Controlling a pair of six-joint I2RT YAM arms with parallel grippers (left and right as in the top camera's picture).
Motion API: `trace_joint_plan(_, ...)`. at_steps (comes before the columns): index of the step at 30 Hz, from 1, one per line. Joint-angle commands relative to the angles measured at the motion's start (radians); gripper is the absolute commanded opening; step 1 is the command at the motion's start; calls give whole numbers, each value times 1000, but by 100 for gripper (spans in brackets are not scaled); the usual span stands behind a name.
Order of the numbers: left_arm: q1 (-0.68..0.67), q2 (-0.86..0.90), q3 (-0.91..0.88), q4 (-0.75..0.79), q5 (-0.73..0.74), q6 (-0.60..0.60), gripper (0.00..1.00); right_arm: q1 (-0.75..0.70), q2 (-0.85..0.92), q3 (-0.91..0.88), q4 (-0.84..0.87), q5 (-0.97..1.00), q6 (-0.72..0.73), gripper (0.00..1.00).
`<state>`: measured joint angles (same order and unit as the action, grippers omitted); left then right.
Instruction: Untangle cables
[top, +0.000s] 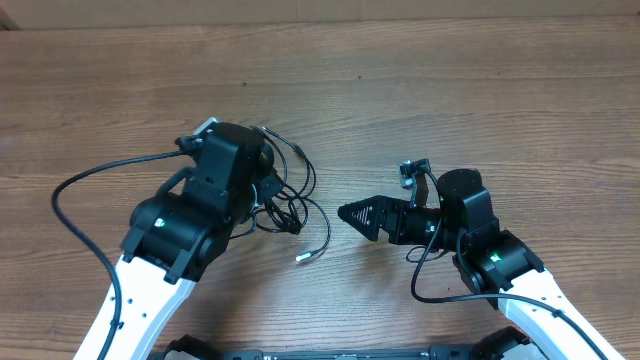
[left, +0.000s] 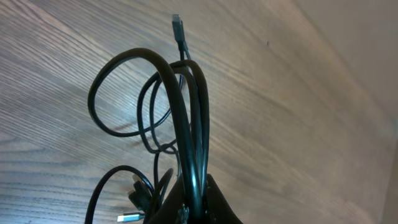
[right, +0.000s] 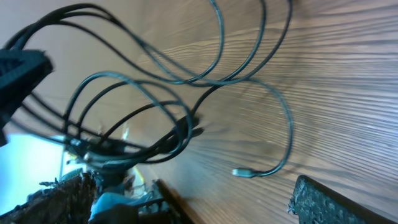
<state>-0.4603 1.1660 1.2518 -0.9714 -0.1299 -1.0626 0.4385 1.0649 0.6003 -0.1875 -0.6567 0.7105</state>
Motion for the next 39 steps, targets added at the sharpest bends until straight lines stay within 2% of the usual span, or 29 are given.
trace_joint_plan(1, 24, -39, 33, 3, -38, -94, 4, -2, -14, 8, 45, -92, 1, 100)
trace_joint_plan(6, 24, -50, 33, 3, -38, -184, 4, -1, -14, 8, 88, -116, 44, 100)
trace_joint_plan(12, 24, -50, 33, 2, -12, -194, 4, -1, -14, 8, 185, -269, -97, 94)
trace_joint_plan(19, 24, -50, 34, 0, 81, -183, 4, 21, -14, 8, 302, -414, -264, 93)
trace_joint_plan(25, 24, -50, 59, -36, 149, -84, 4, 101, -14, 8, 318, -269, -280, 86)
trace_joint_plan(29, 44, -49, 101, -134, 149, -61, 4, 179, -14, 9, 315, -192, -352, 86)
trace_joint_plan(34, 107, -47, 136, -251, 236, 19, 4, 305, -14, 9, 298, -103, -555, 83)
trace_joint_plan(39, 107, -17, 136, -314, 278, 63, 4, 381, -14, 9, 286, -8, -589, 83)
